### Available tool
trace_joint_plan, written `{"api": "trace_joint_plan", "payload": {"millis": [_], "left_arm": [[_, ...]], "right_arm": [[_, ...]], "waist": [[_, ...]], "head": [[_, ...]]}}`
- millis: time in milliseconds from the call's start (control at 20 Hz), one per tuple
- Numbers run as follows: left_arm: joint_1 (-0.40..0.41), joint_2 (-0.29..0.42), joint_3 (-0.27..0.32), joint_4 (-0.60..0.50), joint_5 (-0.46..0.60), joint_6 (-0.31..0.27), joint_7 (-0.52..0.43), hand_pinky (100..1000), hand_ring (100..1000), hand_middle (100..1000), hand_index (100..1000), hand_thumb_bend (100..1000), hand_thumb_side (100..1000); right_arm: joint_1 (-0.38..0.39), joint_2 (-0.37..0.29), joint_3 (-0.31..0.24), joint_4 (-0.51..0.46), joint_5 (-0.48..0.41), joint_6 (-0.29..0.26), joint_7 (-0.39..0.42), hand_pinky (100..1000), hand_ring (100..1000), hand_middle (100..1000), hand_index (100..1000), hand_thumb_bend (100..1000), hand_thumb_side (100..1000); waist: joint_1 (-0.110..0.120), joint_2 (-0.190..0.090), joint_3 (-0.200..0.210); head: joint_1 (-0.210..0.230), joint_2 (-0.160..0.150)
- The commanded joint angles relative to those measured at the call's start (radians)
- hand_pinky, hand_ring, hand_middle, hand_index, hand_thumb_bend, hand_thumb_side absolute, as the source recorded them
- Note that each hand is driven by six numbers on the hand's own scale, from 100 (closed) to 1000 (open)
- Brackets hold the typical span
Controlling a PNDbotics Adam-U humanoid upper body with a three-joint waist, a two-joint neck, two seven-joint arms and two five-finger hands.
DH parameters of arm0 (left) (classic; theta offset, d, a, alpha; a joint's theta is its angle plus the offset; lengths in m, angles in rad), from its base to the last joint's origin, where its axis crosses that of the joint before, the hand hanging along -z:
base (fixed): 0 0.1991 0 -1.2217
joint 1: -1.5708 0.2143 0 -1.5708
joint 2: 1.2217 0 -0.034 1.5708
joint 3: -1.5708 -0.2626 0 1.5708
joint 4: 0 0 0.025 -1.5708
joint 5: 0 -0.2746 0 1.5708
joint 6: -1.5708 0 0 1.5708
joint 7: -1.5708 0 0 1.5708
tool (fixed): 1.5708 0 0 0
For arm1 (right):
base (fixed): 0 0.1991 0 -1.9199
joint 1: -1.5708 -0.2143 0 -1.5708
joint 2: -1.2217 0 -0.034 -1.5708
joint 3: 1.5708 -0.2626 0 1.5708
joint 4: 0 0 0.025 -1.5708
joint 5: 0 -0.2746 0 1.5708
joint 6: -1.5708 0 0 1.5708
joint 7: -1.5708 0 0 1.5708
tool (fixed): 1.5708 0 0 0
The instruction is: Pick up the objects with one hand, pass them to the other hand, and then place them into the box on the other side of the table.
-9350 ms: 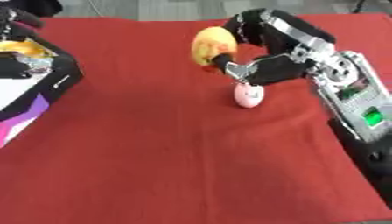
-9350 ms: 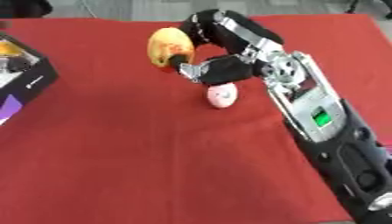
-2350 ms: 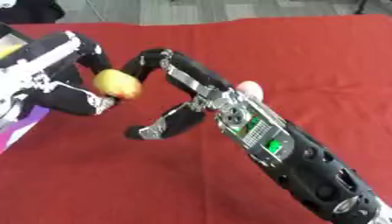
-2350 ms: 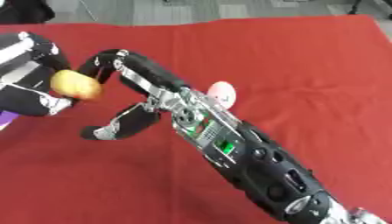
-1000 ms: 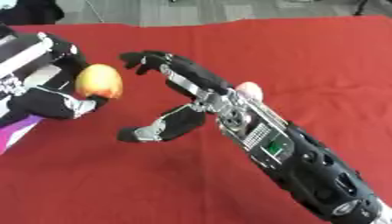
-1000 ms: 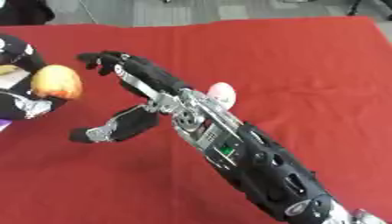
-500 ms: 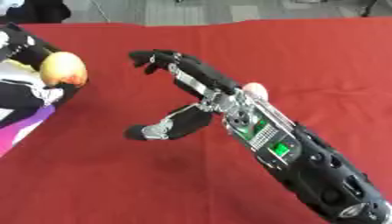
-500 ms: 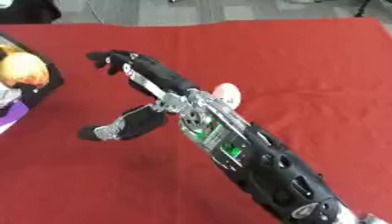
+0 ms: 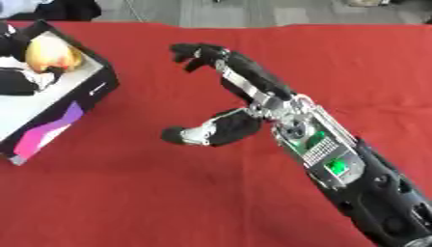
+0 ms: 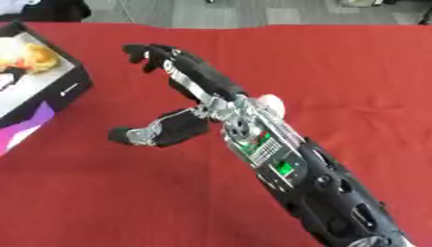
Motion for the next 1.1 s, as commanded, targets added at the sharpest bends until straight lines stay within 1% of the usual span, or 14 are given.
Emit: {"api": "trace_joint_plan", "payload": {"millis": [50, 300, 600, 800, 850, 900, 950, 1000, 1100], "left_arm": [[-0.018, 0.017, 0.039, 0.059, -0.001, -0.001, 0.016, 783, 589, 479, 516, 409, 100], [-0.03, -0.001, 0.056, 0.165, -0.003, 0.0, 0.035, 783, 594, 483, 521, 398, 100], [-0.06, -0.025, 0.059, 0.288, -0.057, -0.013, 0.016, 787, 614, 508, 545, 401, 100], [-0.086, -0.041, 0.057, 0.351, -0.098, -0.022, 0.002, 798, 643, 548, 585, 466, 100], [-0.092, -0.044, 0.056, 0.363, -0.109, -0.025, -0.001, 807, 668, 574, 614, 519, 100], [-0.098, -0.048, 0.055, 0.374, -0.12, -0.027, -0.005, 821, 698, 608, 651, 564, 127], [-0.102, -0.05, 0.054, 0.385, -0.131, -0.03, -0.012, 833, 720, 634, 677, 608, 168], [-0.106, -0.053, 0.054, 0.394, -0.143, -0.032, -0.02, 862, 772, 716, 743, 720, 261], [-0.112, -0.057, 0.055, 0.411, -0.17, -0.035, -0.034, 881, 812, 770, 797, 810, 318]], "right_arm": [[-0.019, -0.016, -0.014, -0.033, -0.015, 0.007, -0.002, 924, 797, 822, 950, 624, 507], [-0.017, -0.019, -0.017, -0.044, -0.022, 0.014, -0.002, 924, 795, 821, 949, 623, 507], [-0.017, -0.021, -0.018, -0.054, -0.029, 0.017, -0.002, 924, 794, 821, 948, 624, 504], [-0.016, -0.021, -0.019, -0.058, -0.034, 0.019, -0.004, 924, 792, 819, 947, 624, 501], [-0.016, -0.021, -0.019, -0.059, -0.035, 0.019, -0.004, 923, 792, 819, 946, 624, 500], [-0.016, -0.021, -0.019, -0.06, -0.036, 0.019, -0.004, 923, 791, 818, 946, 624, 499], [-0.016, -0.022, -0.019, -0.061, -0.037, 0.019, -0.003, 923, 791, 818, 946, 625, 499], [-0.016, -0.022, -0.019, -0.061, -0.038, 0.02, -0.004, 923, 791, 818, 945, 625, 497], [-0.016, -0.022, -0.019, -0.062, -0.04, 0.02, -0.005, 923, 789, 817, 945, 624, 496]], "waist": [[-0.011, -0.008, -0.001], [-0.017, -0.008, -0.002], [-0.021, -0.008, -0.005], [-0.022, -0.01, -0.007], [-0.022, -0.01, -0.007], [-0.022, -0.01, -0.008], [-0.022, -0.011, -0.009], [-0.022, -0.011, -0.009], [-0.021, -0.011, -0.01]], "head": [[0.02, -0.012], [0.032, -0.015], [0.032, -0.019], [0.031, -0.019], [0.031, -0.019], [0.031, -0.019], [0.031, -0.019], [0.03, -0.019], [0.029, -0.019]]}}
